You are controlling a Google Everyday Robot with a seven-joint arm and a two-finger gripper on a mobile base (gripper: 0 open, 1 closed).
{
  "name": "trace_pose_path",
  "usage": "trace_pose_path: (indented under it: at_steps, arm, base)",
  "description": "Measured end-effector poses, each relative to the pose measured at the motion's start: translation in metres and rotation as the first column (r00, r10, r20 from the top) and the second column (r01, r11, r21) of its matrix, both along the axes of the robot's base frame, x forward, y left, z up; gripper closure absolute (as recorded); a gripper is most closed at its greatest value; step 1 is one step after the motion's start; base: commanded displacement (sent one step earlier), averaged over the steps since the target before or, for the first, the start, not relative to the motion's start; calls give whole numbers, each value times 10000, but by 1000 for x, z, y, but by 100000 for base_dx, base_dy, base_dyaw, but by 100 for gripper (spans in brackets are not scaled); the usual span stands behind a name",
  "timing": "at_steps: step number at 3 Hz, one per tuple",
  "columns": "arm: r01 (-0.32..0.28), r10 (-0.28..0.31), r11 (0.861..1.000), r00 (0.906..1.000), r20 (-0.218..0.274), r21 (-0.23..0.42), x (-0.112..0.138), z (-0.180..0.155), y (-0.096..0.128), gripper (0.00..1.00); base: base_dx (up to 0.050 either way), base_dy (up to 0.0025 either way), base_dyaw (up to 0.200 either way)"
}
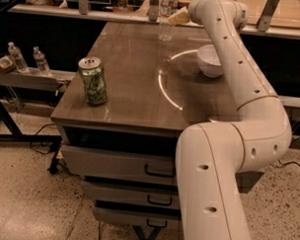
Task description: Pick water bottle
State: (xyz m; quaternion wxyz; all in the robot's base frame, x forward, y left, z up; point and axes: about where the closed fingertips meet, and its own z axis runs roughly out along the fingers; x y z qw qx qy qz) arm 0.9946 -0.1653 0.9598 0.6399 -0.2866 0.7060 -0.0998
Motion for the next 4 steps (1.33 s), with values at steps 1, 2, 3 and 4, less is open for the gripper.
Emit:
trace_pose_path:
  at_steps: [1, 2, 3, 4]
  arm:
    - [-837, 878, 9958, 9875, -1305, 367, -21, -21, 16, 0]
    - [-1268, 1362, 9900, 9731, -1858, 616, -34, -28, 22, 0]
    - [-1985, 2140, 9740, 9645, -1547, 1094, -35, -28, 41, 0]
    - [-2582, 2763, 9533, 9550, -1077, 1565, -29, -30, 68, 0]
  base:
    - [0, 0, 0]
    - [0, 0, 0]
    - [0, 0, 0]
    - [0, 0, 0]
